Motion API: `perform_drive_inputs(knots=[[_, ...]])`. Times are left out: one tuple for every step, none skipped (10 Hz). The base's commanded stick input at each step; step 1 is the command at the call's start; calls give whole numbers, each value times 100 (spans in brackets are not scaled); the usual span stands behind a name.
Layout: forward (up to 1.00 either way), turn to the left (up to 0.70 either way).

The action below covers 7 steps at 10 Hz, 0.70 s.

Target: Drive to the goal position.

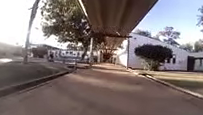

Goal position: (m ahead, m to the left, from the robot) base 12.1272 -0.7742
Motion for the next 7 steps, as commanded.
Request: perform_drive_inputs(knots=[[70,0],[70,0],[70,0],[70,0],[70,0],[70,0],[70,0]])
